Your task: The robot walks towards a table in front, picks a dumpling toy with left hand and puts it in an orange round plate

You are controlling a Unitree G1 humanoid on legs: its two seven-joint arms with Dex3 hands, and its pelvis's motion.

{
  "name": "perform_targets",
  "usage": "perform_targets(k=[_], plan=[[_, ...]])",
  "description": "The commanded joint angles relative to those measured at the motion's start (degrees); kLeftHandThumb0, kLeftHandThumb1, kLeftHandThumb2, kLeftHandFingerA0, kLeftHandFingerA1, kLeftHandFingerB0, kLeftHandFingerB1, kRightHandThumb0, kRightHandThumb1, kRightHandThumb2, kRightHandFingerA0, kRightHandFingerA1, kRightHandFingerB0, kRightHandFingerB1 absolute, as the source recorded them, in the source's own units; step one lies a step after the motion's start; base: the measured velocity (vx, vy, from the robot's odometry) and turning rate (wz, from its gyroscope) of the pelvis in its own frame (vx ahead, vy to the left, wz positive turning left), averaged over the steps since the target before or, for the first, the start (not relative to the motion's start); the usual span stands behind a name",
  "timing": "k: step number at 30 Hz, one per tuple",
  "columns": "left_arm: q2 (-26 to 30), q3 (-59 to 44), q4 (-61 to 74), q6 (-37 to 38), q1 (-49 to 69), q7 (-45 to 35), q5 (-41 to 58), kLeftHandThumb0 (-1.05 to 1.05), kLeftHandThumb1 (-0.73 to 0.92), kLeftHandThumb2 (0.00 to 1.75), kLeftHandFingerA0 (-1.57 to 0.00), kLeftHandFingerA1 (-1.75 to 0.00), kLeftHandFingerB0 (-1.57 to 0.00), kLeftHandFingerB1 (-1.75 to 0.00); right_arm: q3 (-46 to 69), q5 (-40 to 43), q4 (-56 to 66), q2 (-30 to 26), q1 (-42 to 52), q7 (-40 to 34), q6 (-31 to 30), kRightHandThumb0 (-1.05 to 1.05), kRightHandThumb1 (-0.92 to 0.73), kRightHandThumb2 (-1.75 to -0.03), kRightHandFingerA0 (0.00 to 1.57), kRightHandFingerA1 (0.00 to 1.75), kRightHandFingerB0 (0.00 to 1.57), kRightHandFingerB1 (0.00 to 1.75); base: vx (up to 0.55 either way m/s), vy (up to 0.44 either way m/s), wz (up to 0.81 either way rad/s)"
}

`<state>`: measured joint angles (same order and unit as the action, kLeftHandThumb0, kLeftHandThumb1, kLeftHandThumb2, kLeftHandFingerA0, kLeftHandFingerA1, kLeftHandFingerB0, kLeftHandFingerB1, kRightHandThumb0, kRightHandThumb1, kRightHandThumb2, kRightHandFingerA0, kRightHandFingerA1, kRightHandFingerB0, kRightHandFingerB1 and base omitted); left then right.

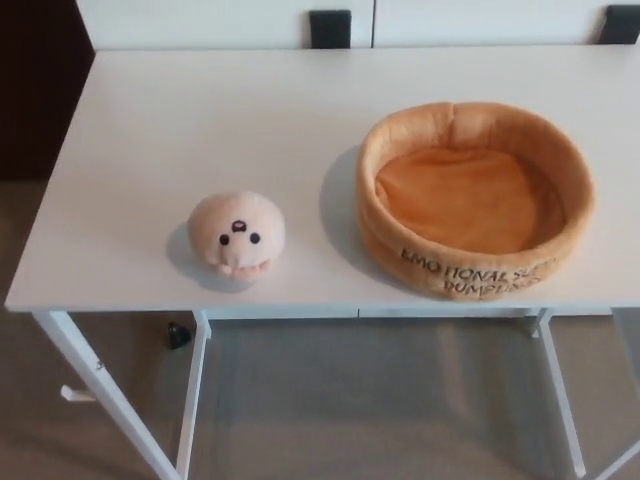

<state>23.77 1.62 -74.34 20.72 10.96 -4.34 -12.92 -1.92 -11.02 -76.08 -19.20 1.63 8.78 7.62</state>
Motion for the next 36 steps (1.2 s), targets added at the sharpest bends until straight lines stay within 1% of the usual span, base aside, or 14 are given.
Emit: perform_targets(k=[1, 5, 10, 11, 12, 13, 21, 25, 27, 31, 32, 33, 34, 36], plan=[[0.81, -0.81, -0.14, 0.51, 0.01, -0.24, 0.9, -0.28, 0.62, 0.58, -0.75, -0.73, -0.3, -0.31, 0.06, -0.07, 0.08, -0.28, -0.08, 0.13, -0.03, -0.41, -0.7, -0.61, 0.67, 0.54, 0.5, 0.4, 0.07, 0.032, -0.08], [0.79, -0.91, -0.24, 0.36, -0.19, -0.24, 0.83, -0.3, 0.6, 0.58, -0.73, -0.66, -0.29, -0.31, -0.28, -0.46, -0.17, -0.22, -0.56, -0.01, -0.34, -0.41, -0.7, -0.62, 0.65, 0.48, 0.47, 0.38, 0.05, 0.096, -0.12], [0.93, -0.89, -0.02, 0.68, -0.13, -0.3, 0.59, -0.29, 0.6, 0.58, -0.72, -0.72, -0.29, -0.31, -0.33, -0.55, -0.35, -0.15, -0.71, -0.29, -0.01, -0.41, -0.7, -0.62, 0.66, 0.49, 0.51, 0.4, 0.06, 0.21, -0.04], [0.9, -1.12, -0.14, 0.58, -0.2, -0.63, 0.83, -0.2, 0.42, 0.92, -0.69, -0.78, -0.16, -0.51, -0.41, -0.62, -0.37, -0.17, -0.74, -0.35, 0.0, -0.41, -0.71, -0.62, 0.65, 0.49, 0.52, 0.4, 0.08, 0.164, -0.04], [0.83, -1.4, -0.3, 0.43, -0.3, -0.99, 1.13, -0.2, 0.42, 0.92, -0.69, -0.78, -0.16, -0.51, -0.49, -0.69, -0.36, -0.21, -0.76, -0.29, 0.07, -0.41, -0.71, -0.62, 0.65, 0.49, 0.52, 0.4, 0.07, 0.116, 0.09], [0.8, -1.42, -0.35, 0.24, -0.37, -0.94, 1.08, -0.31, 0.59, 0.58, -0.71, -0.7, -0.28, -0.3, -0.52, -0.69, -0.36, -0.2, -0.83, -0.24, -0.05, -0.41, -0.71, -0.62, 0.64, 0.5, 0.51, 0.4, 0.0, 0.0, 0.0], [0.75, -1.76, -0.08, 0.99, -0.02, -0.9, 1.28, -0.28, 0.59, 0.58, -0.72, -0.76, -0.29, -0.31, -0.38, -0.47, 0.0, -0.26, -0.77, 0.12, 0.13, -0.41, -0.71, -0.62, 0.65, 0.5, 0.53, 0.41, 0.04, -0.021, 0.04], [0.85, -1.03, -0.41, 0.66, -0.34, -0.12, 0.23, -0.3, 0.59, 0.58, -0.68, -0.64, -0.29, -0.31, 0.18, 0.04, -0.24, -0.07, -0.8, 0.37, -0.19, -0.41, -0.72, -0.62, 0.64, 0.49, 0.53, 0.41, -0.01, -0.17, 0.04], [0.8, -0.91, -0.55, 0.35, -0.53, 0.18, 0.21, -0.3, 0.59, 0.57, -0.72, -0.72, -0.29, -0.31, -0.24, -0.61, -0.52, -0.09, -0.82, 0.01, 0.1, -0.42, -0.71, -0.62, 0.64, 0.48, 0.53, 0.4, -0.03, -0.16, -0.06], [0.83, -0.83, -0.53, 0.43, -0.51, 0.15, 0.31, -0.3, 0.59, 0.57, -0.72, -0.72, -0.29, -0.31, -0.22, -0.58, -0.49, -0.12, -0.82, 0.06, 0.15, -0.42, -0.71, -0.62, 0.64, 0.48, 0.53, 0.4, 0.01, -0.05, 0.0], [0.8, -1.01, -0.5, 0.31, -0.53, -0.14, 0.56, -0.21, 0.42, 0.91, -0.67, -0.77, -0.13, -0.49, -0.2, -0.5, -0.32, -0.16, -0.77, 0.19, 0.2, -0.41, -0.72, -0.62, 0.64, 0.51, 0.53, 0.41, -0.02, 0.006, -0.12], [0.77, -1.3, -0.46, 0.13, -0.55, -0.58, 0.94, -0.21, 0.42, 0.91, -0.67, -0.77, -0.13, -0.49, -0.16, -0.37, -0.06, -0.21, -0.7, 0.38, 0.29, -0.41, -0.72, -0.62, 0.64, 0.51, 0.53, 0.41, -0.03, 0.035, -0.13], [0.77, -1.26, -0.37, 0.41, -0.48, -0.41, 0.88, -0.28, 0.59, 0.58, -0.69, -0.67, -0.29, -0.31, -0.18, -0.44, -0.22, -0.13, -0.8, 0.18, 0.1, -0.42, -0.71, -0.62, 0.64, 0.49, 0.52, 0.41, 0.0, 0.0, 0.0], [0.7, -1.44, -0.07, 1.41, -0.18, 0.01, 1.05, -0.27, 0.59, 0.58, -0.72, -0.69, -0.3, -0.31, -0.24, -0.61, -0.49, -0.04, -0.89, -0.19, -0.19, -0.42, -0.71, -0.62, 0.66, 0.49, 0.53, 0.4, -0.01, 0.111, -0.02]])
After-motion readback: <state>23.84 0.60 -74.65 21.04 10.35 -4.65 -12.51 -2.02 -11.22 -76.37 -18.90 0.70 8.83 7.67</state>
